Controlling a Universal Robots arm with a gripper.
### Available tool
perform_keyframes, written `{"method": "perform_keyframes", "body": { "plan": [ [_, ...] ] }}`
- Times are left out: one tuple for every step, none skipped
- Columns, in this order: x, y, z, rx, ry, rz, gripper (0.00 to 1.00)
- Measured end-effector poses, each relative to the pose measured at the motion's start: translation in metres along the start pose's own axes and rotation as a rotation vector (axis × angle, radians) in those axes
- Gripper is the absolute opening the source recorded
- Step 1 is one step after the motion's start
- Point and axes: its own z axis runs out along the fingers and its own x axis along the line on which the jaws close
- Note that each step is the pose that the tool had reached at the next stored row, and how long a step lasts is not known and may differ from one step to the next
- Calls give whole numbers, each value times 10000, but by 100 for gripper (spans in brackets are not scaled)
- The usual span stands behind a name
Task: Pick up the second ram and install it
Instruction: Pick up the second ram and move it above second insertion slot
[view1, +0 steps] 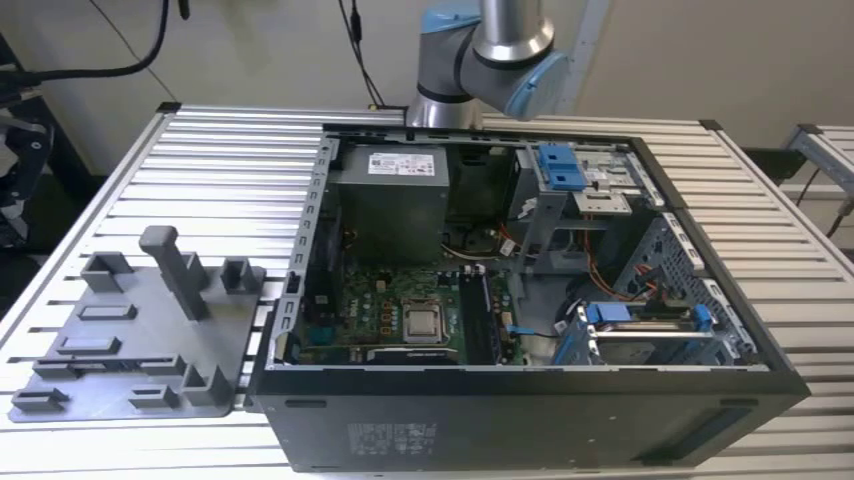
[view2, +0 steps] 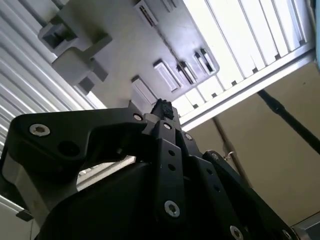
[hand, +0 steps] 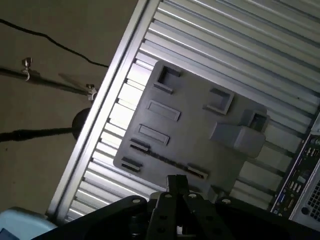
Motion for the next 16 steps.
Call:
{"method": "perform_keyframes", "body": {
  "plan": [
    [0,1,1,5,7,-155,11],
    [0,1,2,10,15,-310,11],
    [0,1,3,17,22,-446,11],
    [0,1,3,22,30,-556,11],
    [0,0,4,25,35,-672,11],
    [0,0,5,29,41,-807,11],
    [0,0,6,32,47,-958,11],
    [0,0,6,35,54,-1114,11],
    [0,0,7,38,60,-1291,11],
    [0,0,7,40,67,-1458,11],
    [0,0,8,41,75,-1655,11],
    [0,0,9,43,81,-1834,11],
    [0,0,9,44,87,-2014,11],
    [0,0,10,45,94,-2194,11],
    [0,0,11,45,99,-2373,11],
    [0,0,11,48,106,-2553,11]
  ]
}}
